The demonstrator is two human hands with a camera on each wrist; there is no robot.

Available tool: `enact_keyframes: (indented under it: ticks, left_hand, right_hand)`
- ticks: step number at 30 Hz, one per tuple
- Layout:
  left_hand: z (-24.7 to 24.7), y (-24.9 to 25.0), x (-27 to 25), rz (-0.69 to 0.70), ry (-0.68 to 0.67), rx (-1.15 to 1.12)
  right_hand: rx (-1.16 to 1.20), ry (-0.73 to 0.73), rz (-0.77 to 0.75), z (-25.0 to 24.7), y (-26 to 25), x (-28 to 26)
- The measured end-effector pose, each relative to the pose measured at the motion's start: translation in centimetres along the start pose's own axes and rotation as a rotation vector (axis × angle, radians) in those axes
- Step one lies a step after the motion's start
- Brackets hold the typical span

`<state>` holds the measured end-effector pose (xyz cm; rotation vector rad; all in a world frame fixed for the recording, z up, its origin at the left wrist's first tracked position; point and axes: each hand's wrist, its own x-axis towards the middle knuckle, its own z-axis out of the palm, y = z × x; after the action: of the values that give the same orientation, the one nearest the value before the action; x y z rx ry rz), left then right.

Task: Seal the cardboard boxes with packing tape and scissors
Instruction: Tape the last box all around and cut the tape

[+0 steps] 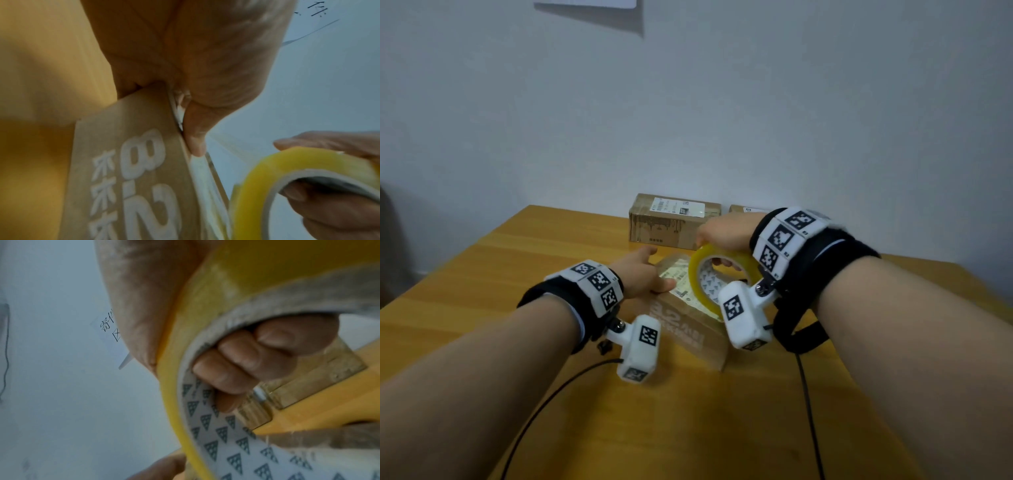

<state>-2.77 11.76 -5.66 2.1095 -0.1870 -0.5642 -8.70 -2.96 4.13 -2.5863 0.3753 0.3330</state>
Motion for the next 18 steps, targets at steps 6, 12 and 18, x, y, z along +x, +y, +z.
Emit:
enact_keyframes:
  ticks: [6,12,18]
  left_hand:
    - [-2.0,-1.0,1.5,0.04,0.054,-0.053]
    - [-2.0,-1.3,1.7,0.075,0.052,-0.051]
    - [-1.8,-1.1,1.4,0.096,0.086,-0.039]
  right_hand:
    - [0.34,-0.219,0.123,0.7,-1.1,0.9]
    - [0.298,-0.14,0.088,0.4,-1.3,0.1]
    - [0.201,-0.17,0.138,-0.6,-0.1,-1.8]
